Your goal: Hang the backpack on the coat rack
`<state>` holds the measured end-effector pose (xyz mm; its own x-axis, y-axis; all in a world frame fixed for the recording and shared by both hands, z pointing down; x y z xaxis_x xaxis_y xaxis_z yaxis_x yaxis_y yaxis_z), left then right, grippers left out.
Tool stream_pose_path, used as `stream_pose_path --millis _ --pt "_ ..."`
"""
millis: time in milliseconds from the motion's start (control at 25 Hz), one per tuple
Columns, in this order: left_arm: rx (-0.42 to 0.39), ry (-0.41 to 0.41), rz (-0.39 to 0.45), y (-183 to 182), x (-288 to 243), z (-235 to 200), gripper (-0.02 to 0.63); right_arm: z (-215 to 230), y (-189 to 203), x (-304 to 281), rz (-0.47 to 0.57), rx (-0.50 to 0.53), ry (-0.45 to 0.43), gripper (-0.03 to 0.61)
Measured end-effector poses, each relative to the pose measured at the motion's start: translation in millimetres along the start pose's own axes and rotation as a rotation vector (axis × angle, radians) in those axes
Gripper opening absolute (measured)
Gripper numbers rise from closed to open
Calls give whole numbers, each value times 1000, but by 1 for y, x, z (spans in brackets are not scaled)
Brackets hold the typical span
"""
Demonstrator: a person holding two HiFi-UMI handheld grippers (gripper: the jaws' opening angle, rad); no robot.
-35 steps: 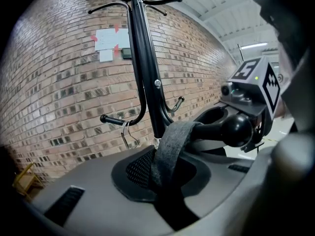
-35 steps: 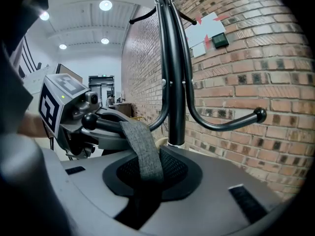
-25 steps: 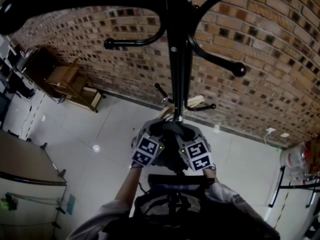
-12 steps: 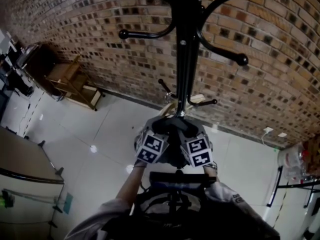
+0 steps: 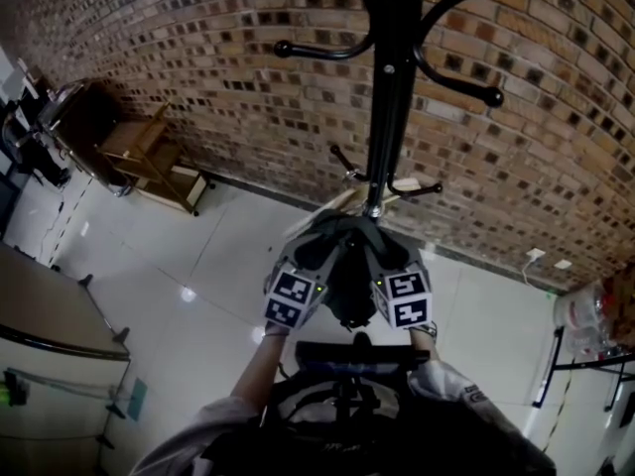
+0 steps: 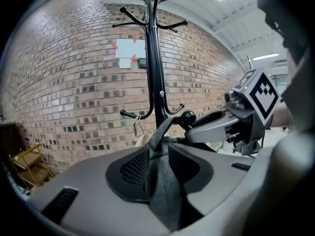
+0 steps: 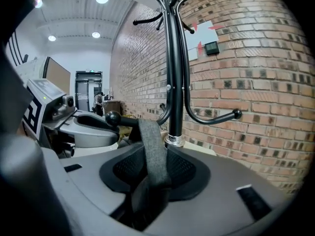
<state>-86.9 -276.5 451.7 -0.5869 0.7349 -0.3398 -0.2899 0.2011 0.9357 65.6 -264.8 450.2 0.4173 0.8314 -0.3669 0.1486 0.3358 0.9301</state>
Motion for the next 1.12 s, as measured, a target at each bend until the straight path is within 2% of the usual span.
stream_pose_path --millis 120,160,280,320,440,560,640,1120 --pt "42 2 11 9 13 1 114 -7 -4 16 69 -55 4 137" --pt "53 2 16 11 17 2 92 -9 -4 20 83 -72 0 137" --pt "74 2 15 21 27 8 62 -19 4 30 85 -87 6 130" --pt "78 4 7 24 30 12 35 -24 8 33 79 -83 11 120" --pt "95 11 -19 34 41 23 9 -39 20 43 70 -90 17 91" --pt "122 22 -17 40 55 33 9 -52 30 52 73 -136 2 23" --pt "144 31 -7 44 66 40 9 -61 37 57 77 -168 -15 11" --pt "180 28 10 63 112 64 9 -104 59 79 71 -197 -73 9"
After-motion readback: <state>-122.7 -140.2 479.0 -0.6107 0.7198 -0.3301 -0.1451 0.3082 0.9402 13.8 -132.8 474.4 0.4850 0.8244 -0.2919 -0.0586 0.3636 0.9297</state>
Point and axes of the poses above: the fingertips, and each gripper's own axes: x backward along the fingers, z to its right, y out of its underside, the point moved 7 cm from there along x, backward along the fingers, and after that the axes turned 1 degree about -y, right-handed, at the moved point
